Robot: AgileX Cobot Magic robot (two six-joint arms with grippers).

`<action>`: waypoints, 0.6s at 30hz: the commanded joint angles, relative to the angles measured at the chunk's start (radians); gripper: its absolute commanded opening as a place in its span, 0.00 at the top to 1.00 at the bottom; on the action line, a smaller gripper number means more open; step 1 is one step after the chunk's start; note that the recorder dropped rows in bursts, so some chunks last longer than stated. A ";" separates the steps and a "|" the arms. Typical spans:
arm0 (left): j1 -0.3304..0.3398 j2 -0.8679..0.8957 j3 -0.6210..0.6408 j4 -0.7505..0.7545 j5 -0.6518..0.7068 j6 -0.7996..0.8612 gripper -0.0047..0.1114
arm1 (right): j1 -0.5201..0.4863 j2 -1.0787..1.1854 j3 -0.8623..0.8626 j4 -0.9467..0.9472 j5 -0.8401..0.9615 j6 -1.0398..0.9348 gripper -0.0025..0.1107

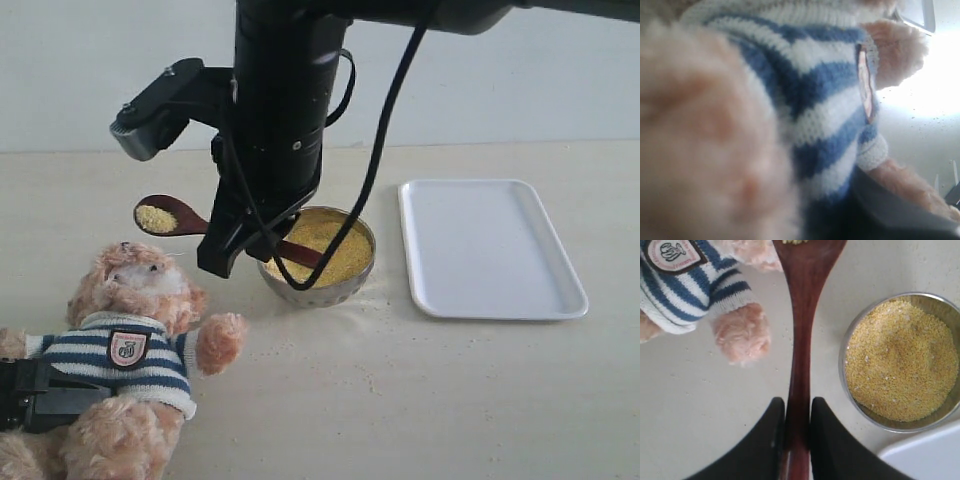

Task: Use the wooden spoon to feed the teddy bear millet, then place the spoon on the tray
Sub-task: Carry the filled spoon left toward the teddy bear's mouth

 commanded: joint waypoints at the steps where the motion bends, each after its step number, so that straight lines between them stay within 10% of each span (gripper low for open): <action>1: 0.001 -0.001 0.001 -0.008 0.021 0.008 0.90 | 0.025 -0.014 -0.010 -0.067 0.001 0.017 0.85; 18: 0.001 -0.001 0.001 -0.008 0.025 0.008 0.90 | 0.098 0.059 -0.010 -0.099 -0.023 0.037 0.85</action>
